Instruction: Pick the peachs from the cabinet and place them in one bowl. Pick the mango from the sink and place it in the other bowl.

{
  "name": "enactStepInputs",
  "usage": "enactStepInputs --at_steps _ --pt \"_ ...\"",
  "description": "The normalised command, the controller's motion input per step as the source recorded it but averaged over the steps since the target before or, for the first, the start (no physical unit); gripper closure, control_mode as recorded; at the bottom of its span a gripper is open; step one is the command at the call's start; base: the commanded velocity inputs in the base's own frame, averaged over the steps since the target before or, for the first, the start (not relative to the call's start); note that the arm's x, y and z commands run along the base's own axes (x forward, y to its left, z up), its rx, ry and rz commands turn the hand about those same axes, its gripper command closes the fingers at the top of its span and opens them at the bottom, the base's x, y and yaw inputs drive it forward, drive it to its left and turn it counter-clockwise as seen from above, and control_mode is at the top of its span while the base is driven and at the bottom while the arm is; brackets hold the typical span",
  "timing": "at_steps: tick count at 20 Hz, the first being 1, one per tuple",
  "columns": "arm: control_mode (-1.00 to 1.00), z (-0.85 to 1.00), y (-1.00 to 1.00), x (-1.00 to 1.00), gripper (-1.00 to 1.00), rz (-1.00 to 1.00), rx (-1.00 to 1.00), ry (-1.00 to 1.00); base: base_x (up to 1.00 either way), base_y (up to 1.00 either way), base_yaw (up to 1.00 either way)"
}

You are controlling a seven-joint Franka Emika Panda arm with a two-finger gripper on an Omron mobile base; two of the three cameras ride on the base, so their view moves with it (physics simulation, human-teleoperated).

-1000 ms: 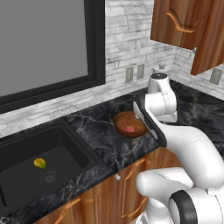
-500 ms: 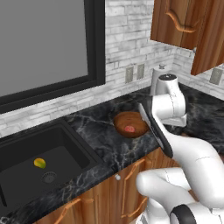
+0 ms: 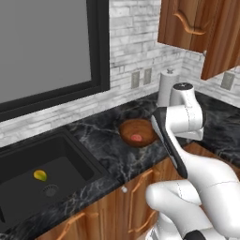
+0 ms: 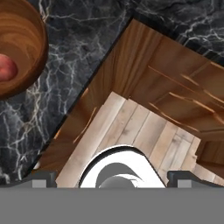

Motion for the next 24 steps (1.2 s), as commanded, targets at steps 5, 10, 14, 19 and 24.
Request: enactStepInputs --at_steps 5,10,14,19,24 --pt "1.0 0.0 0.0 0.0 -1.0 0.0 0.0 0.0 -0.27 -0.17 -0.09" --pt "1.0 0.0 0.0 0.0 -1.0 0.0 0.0 0.0 -0.18 -0.21 -0.13" --pt "1.0 0.0 0.0 0.0 -1.0 0.0 0.0 0.0 -0.03 -0.07 -0.34" --pt "1.0 0.0 0.0 0.0 -1.0 0.0 0.0 0.0 -0.01 -0.05 -0.5" --pt "1.0 0.0 0.0 0.0 -1.0 0.0 0.0 0.0 0.0 -0.05 -0.65"
